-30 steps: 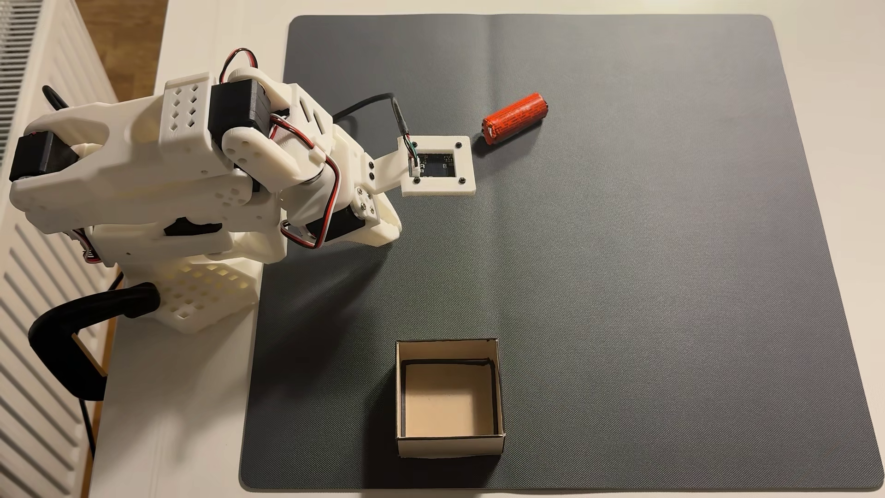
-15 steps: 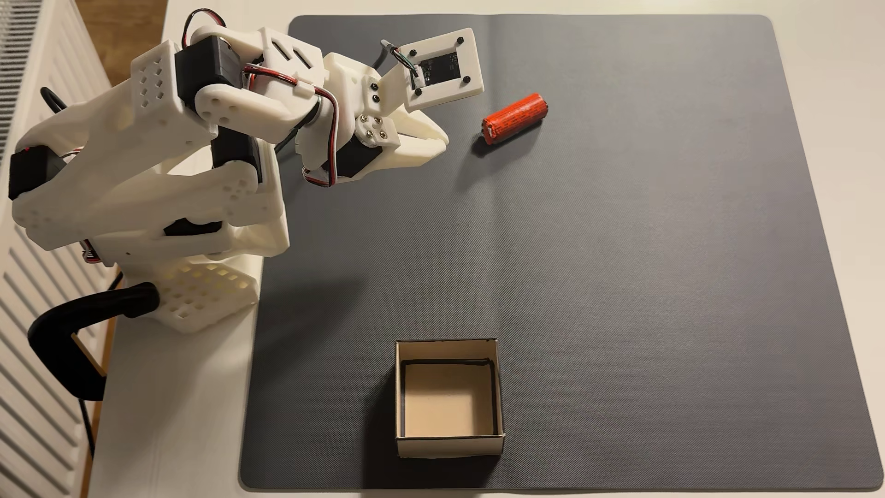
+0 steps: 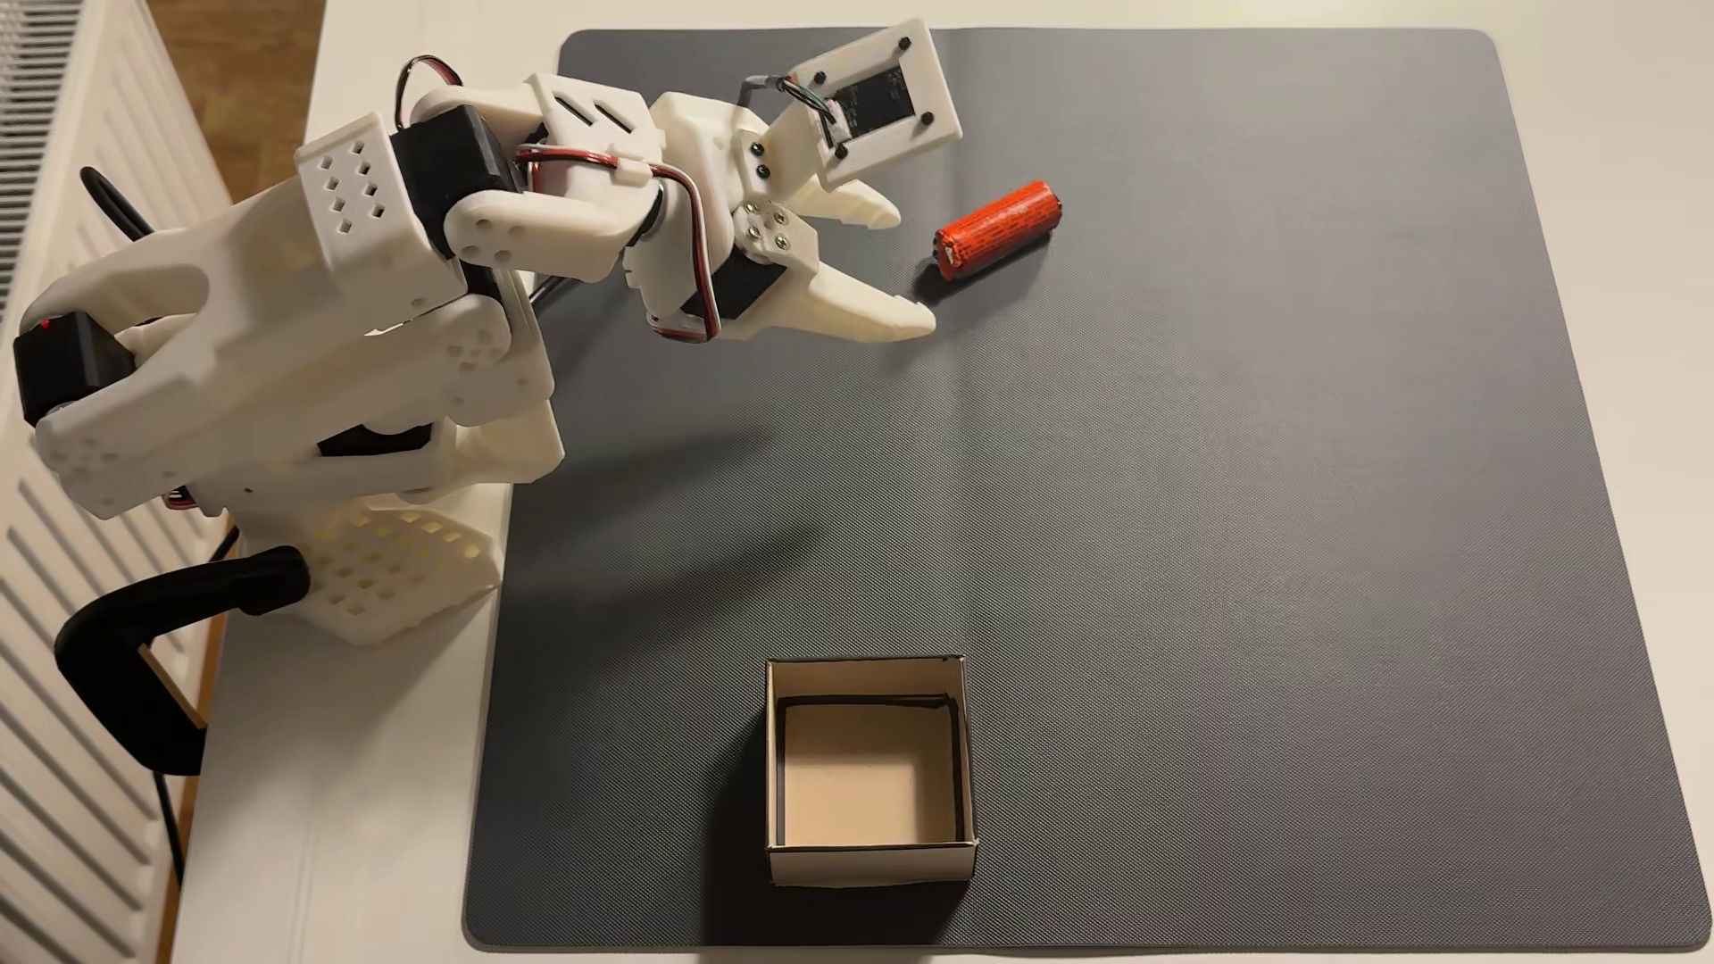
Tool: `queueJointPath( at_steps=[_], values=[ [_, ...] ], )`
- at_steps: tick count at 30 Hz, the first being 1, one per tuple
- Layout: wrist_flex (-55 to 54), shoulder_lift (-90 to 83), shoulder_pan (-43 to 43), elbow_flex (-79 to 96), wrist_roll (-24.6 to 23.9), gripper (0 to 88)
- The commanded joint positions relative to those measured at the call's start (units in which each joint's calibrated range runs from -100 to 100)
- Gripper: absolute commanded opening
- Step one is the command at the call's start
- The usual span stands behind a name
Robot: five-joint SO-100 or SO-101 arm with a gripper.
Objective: Pick the red object and place it in the box
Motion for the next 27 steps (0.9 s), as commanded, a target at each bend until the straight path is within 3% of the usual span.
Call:
queueJointPath(
  at_steps=[1, 7, 16, 23, 27],
  values=[
    [-0.4, 3.4, 0.1, -3.6, -0.1, 22.8],
    [-0.4, 23.9, 0.1, -18.0, 1.2, 22.7],
    [-12.9, 58.2, -4.4, -34.9, 2.3, 23.5],
    [-21.4, 72.6, -6.0, -39.8, 2.1, 34.9],
    [-25.2, 77.6, -6.0, -40.3, 2.0, 35.6]
  ],
)
